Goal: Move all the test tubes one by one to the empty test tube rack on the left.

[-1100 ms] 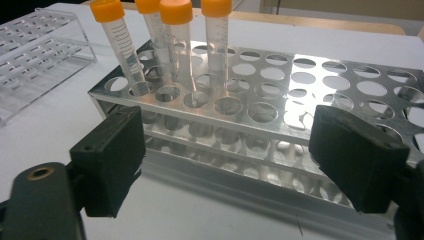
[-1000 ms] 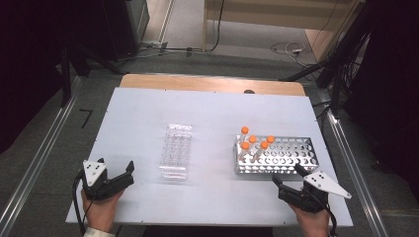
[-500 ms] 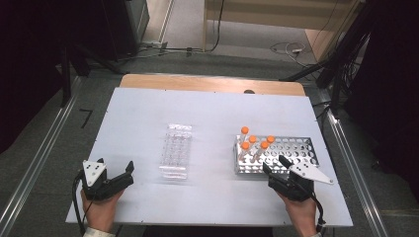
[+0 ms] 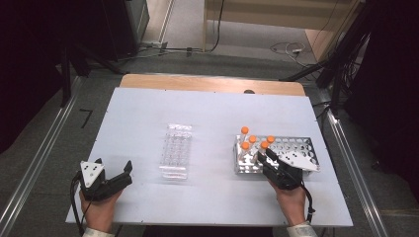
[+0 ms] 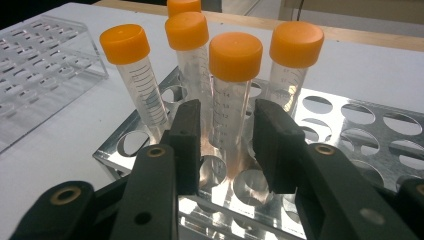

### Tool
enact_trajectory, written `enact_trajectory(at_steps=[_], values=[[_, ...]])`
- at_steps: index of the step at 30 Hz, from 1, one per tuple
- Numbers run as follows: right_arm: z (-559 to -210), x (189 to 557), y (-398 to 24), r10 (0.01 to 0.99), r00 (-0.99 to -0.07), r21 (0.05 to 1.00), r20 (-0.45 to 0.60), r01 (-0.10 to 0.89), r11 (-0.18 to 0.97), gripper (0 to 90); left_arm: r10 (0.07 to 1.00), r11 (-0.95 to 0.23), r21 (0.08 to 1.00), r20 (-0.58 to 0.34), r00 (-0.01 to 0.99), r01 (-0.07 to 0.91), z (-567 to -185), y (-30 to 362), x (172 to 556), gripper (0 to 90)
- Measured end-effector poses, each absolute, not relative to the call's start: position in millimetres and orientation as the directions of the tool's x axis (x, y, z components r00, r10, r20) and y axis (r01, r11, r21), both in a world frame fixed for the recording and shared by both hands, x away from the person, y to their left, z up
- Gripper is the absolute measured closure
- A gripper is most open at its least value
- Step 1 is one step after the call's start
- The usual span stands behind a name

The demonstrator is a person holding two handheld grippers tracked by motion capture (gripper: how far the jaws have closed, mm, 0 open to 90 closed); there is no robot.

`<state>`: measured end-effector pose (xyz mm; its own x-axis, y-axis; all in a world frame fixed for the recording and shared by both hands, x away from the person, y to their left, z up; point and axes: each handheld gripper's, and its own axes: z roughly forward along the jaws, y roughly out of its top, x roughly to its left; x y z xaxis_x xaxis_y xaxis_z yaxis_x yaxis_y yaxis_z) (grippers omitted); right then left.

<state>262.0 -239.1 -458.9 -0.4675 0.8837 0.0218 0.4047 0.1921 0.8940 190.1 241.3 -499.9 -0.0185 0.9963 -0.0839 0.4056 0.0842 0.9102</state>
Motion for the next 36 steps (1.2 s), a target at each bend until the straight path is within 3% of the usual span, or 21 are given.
enact_trajectory(at_steps=[18, 36], values=[[-463, 272, -231, 0.891, -0.454, 0.887, 0.021, 0.42, 0.193, 71.2, 0.996, 0.083, 0.91, -0.083, -0.017, 0.406, -500, 241, 189, 6.8], [-430, 256, -235, 0.891, -0.455, 0.936, -0.001, 0.313, 0.16, 71.5, 0.998, 0.058, 0.911, -0.064, 0.001, 0.407, -497, 237, 188, 6.8]])
